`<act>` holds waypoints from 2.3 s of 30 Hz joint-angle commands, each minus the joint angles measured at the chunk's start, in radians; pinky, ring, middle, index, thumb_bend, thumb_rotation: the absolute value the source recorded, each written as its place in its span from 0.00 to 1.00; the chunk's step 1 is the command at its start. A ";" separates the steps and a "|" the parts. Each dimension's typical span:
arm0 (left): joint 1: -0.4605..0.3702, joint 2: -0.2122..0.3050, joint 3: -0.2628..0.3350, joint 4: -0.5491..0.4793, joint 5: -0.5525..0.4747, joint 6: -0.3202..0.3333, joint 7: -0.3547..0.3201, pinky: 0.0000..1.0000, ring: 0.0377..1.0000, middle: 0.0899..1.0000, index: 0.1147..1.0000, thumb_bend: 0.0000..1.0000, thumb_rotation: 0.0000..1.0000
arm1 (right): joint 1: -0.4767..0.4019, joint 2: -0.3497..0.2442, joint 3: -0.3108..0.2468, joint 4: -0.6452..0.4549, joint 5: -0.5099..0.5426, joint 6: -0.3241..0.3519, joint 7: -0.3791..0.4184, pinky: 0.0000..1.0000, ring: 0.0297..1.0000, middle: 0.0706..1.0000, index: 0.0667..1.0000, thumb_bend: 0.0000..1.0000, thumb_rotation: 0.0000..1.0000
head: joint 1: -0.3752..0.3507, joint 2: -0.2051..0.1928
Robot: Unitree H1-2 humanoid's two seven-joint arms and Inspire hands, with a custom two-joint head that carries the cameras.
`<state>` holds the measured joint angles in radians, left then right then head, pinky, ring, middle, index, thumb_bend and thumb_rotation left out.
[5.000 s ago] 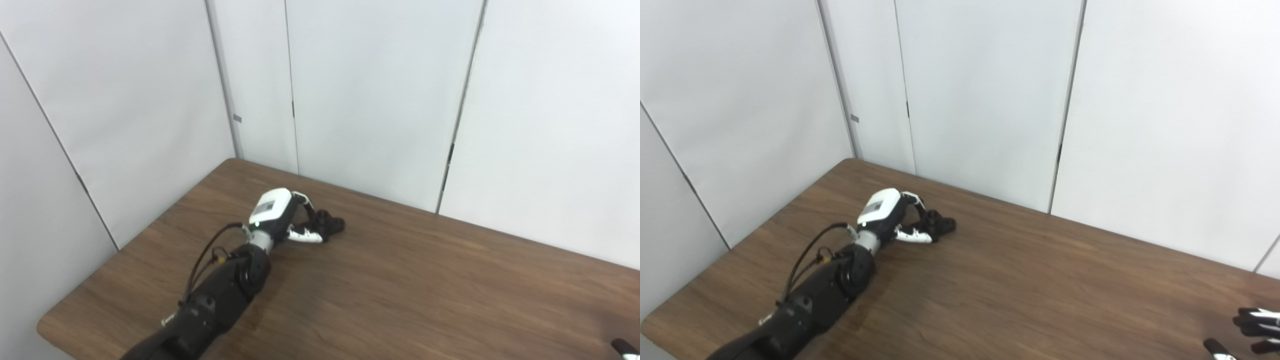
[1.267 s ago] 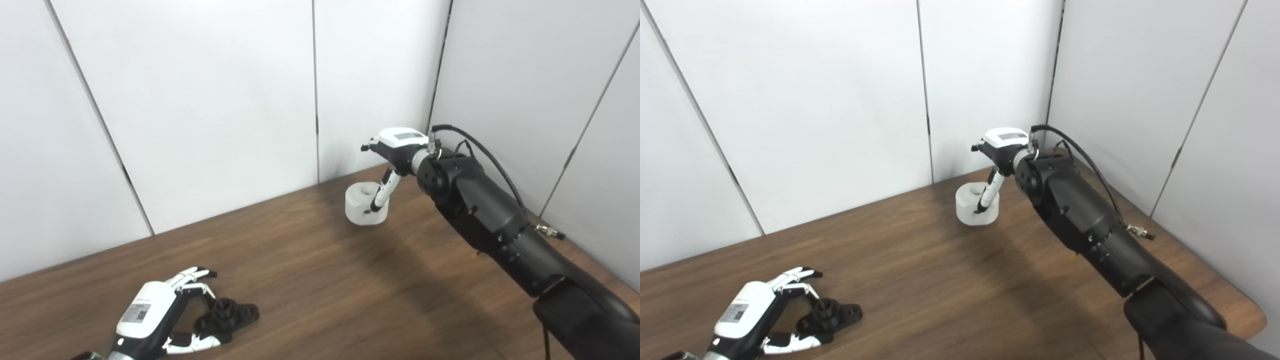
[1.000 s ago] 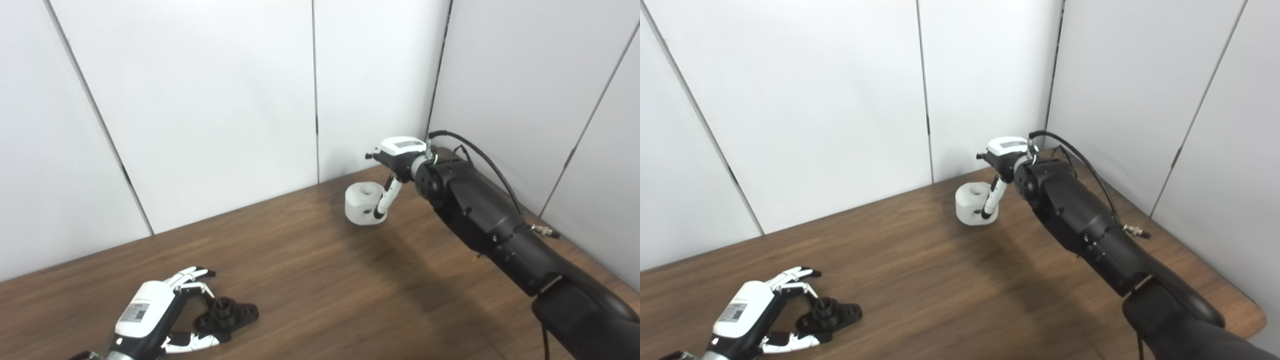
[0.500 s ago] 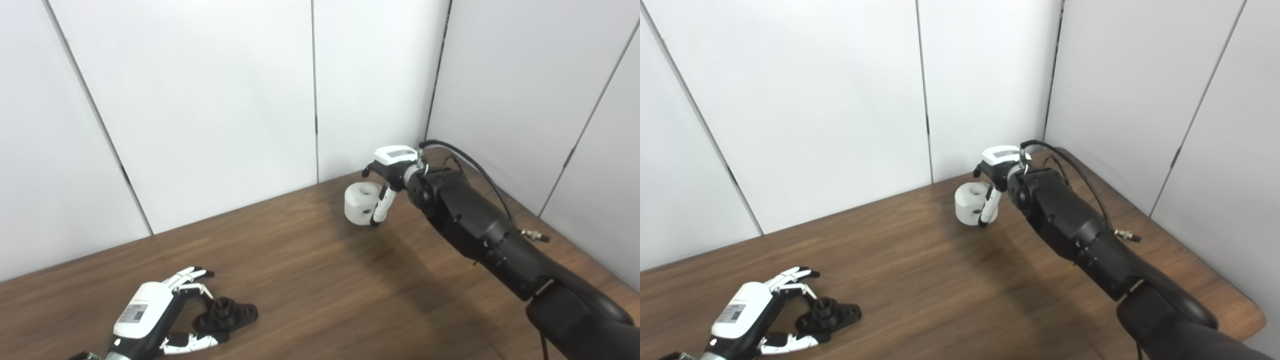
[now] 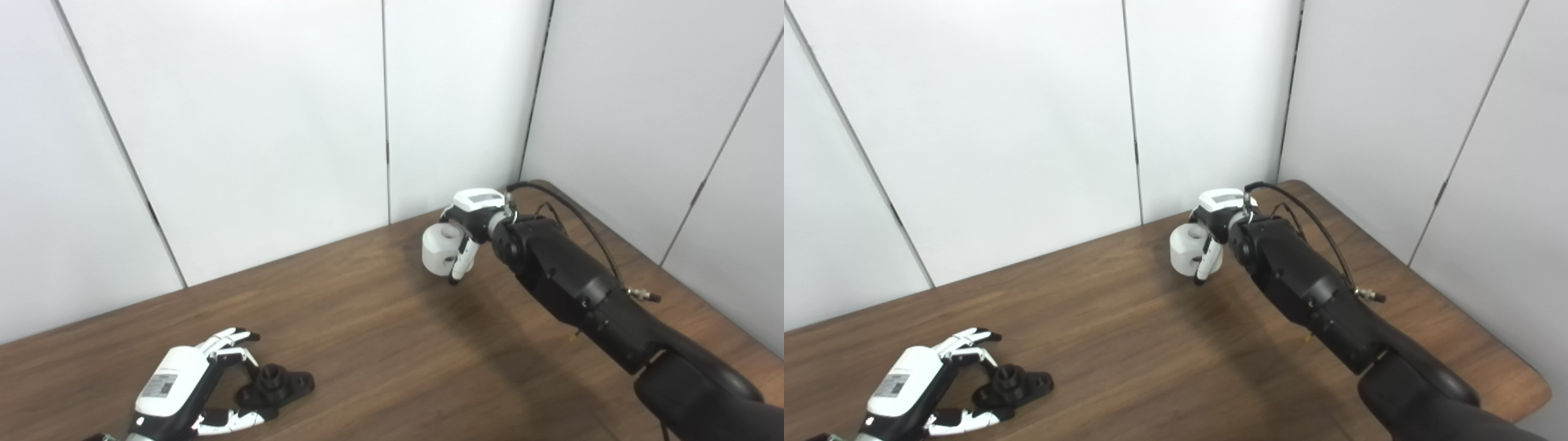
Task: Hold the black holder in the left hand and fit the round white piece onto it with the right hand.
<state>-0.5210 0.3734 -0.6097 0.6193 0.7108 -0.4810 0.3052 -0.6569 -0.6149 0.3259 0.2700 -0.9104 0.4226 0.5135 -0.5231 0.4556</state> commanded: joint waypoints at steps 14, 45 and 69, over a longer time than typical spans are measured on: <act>0.111 0.069 -0.031 0.050 0.066 0.057 -0.109 0.70 0.87 0.81 0.42 0.52 0.08 | -0.018 -0.007 -0.030 0.002 0.030 -0.065 -0.197 0.78 0.83 0.75 0.46 0.54 0.14 | 0.004 0.009; 0.135 0.034 -0.013 -0.086 0.046 0.141 -0.196 0.70 0.86 0.80 0.41 0.52 0.08 | -0.004 -0.054 -0.040 -0.295 0.178 -0.153 0.006 0.82 0.80 0.69 0.45 0.52 0.13 | 0.256 0.117; 0.123 -0.031 -0.025 -0.166 0.050 0.274 -0.280 0.71 0.87 0.80 0.41 0.52 0.07 | -0.081 0.115 0.035 -0.423 0.183 -0.218 0.073 0.71 0.80 0.71 0.44 0.53 0.14 | 0.463 0.166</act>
<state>-0.4551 0.3444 -0.5810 0.4084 0.7109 -0.2747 0.1764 -0.6529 -0.4926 0.3726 -0.1067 -0.7192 0.2431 0.5984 -0.0599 0.6212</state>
